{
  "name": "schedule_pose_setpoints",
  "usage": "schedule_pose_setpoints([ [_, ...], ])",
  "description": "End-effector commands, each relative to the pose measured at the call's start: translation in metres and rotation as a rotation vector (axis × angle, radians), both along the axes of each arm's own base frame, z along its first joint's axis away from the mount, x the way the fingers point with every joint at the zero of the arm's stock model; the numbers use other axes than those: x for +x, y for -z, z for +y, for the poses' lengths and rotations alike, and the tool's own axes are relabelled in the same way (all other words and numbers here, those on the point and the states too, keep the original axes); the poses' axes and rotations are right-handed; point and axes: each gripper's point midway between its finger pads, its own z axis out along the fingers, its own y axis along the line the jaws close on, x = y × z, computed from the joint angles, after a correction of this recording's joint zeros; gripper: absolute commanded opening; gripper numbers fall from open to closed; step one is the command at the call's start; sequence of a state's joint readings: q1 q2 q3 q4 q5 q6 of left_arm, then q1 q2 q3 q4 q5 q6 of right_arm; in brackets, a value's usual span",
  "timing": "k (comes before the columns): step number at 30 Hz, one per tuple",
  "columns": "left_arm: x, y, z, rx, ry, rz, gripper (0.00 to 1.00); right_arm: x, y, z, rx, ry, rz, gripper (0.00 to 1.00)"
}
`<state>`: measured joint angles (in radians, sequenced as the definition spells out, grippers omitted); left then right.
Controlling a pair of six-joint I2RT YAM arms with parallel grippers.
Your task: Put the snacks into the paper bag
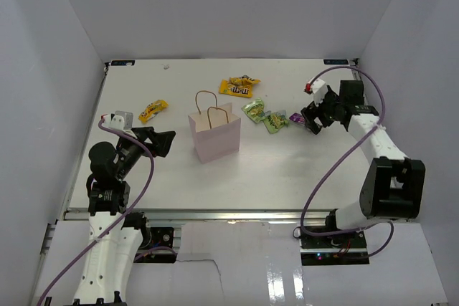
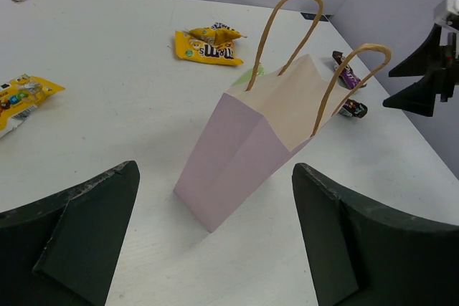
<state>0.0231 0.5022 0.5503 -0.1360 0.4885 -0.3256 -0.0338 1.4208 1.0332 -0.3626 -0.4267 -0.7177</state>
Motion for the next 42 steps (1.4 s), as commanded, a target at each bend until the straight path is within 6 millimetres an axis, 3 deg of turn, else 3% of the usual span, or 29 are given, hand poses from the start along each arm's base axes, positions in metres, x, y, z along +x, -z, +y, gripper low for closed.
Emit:
schedule_pose_setpoints([
  [1, 0.0, 0.005, 0.001, 0.01, -0.009, 0.008, 0.98, 0.018, 0.013, -0.006, -0.201, 0.004, 0.041, 0.91],
  [2, 0.001, 0.005, 0.002, 0.01, -0.011, 0.008, 0.98, 0.022, 0.018, -0.009, -0.255, 0.014, 0.055, 0.91],
  [3, 0.0, 0.004, 0.002, 0.012, -0.011, 0.006, 0.98, 0.025, 0.036, -0.002, -0.284, -0.006, 0.1, 0.91],
  [5, 0.001, 0.005, 0.002, 0.013, -0.012, 0.009, 0.98, 0.039, 0.037, 0.001, -0.31, -0.01, 0.111, 0.89],
  [6, 0.001, 0.004, 0.002, 0.013, -0.014, 0.006, 0.98, 0.041, 0.055, 0.002, -0.32, -0.013, 0.166, 0.89],
  [8, 0.001, 0.005, 0.002, 0.015, -0.014, 0.008, 0.98, 0.058, 0.056, -0.002, -0.34, 0.016, 0.167, 0.86],
  [10, 0.001, 0.006, 0.002, 0.015, -0.015, 0.011, 0.98, 0.065, 0.077, -0.005, -0.36, 0.023, 0.214, 0.84],
  [11, 0.002, 0.006, 0.003, 0.016, -0.017, 0.01, 0.98, 0.075, 0.073, -0.006, -0.365, 0.037, 0.204, 0.81],
  [13, 0.002, 0.006, 0.003, 0.016, -0.02, 0.013, 0.98, 0.072, 0.093, -0.006, -0.375, 0.025, 0.275, 0.77],
  [18, 0.002, 0.006, 0.004, 0.018, -0.023, 0.008, 0.98, 0.062, 0.113, -0.007, -0.388, -0.008, 0.331, 0.52],
  [20, 0.002, 0.005, 0.004, 0.016, -0.021, 0.007, 0.98, 0.058, 0.11, -0.001, -0.355, -0.03, 0.328, 0.36],
  [23, 0.002, 0.006, 0.003, 0.018, -0.018, 0.008, 0.98, 0.05, 0.093, 0.015, -0.281, -0.084, 0.292, 0.23],
  [25, 0.002, 0.006, 0.003, 0.018, -0.018, 0.01, 0.98, 0.042, 0.062, 0.037, -0.17, -0.156, 0.227, 0.21],
  [26, 0.002, 0.006, 0.003, 0.018, -0.02, 0.01, 0.98, 0.037, 0.032, 0.049, -0.129, -0.191, 0.16, 0.2],
  [28, 0.002, 0.005, 0.003, 0.016, -0.017, 0.009, 0.98, 0.026, -0.003, 0.074, -0.045, -0.284, 0.093, 0.2],
  [29, 0.002, 0.005, 0.003, 0.018, -0.02, 0.007, 0.98, 0.009, -0.033, 0.101, 0.037, -0.391, 0.046, 0.2],
  [31, 0.003, 0.006, 0.004, 0.019, -0.024, 0.009, 0.98, -0.005, -0.066, 0.127, 0.101, -0.484, -0.004, 0.2],
  [32, 0.002, 0.007, 0.004, 0.018, -0.024, 0.013, 0.98, -0.015, -0.095, 0.152, 0.161, -0.565, -0.048, 0.21],
  [35, 0.004, 0.008, 0.005, 0.02, -0.032, 0.02, 0.98, -0.029, -0.151, 0.195, 0.287, -0.667, -0.104, 0.21],
  [38, 0.006, 0.011, 0.007, 0.023, -0.039, 0.034, 0.98, -0.026, -0.194, 0.232, 0.401, -0.752, -0.151, 0.21],
  [40, 0.006, 0.013, 0.007, 0.023, -0.042, 0.043, 0.98, -0.029, -0.213, 0.254, 0.494, -0.801, -0.12, 0.21],
  [41, 0.007, 0.015, 0.008, 0.025, -0.048, 0.05, 0.98, -0.022, -0.21, 0.264, 0.519, -0.809, -0.096, 0.21],
  [42, 0.007, 0.015, 0.008, 0.025, -0.049, 0.05, 0.98, -0.023, -0.224, 0.272, 0.556, -0.813, -0.088, 0.21],
])
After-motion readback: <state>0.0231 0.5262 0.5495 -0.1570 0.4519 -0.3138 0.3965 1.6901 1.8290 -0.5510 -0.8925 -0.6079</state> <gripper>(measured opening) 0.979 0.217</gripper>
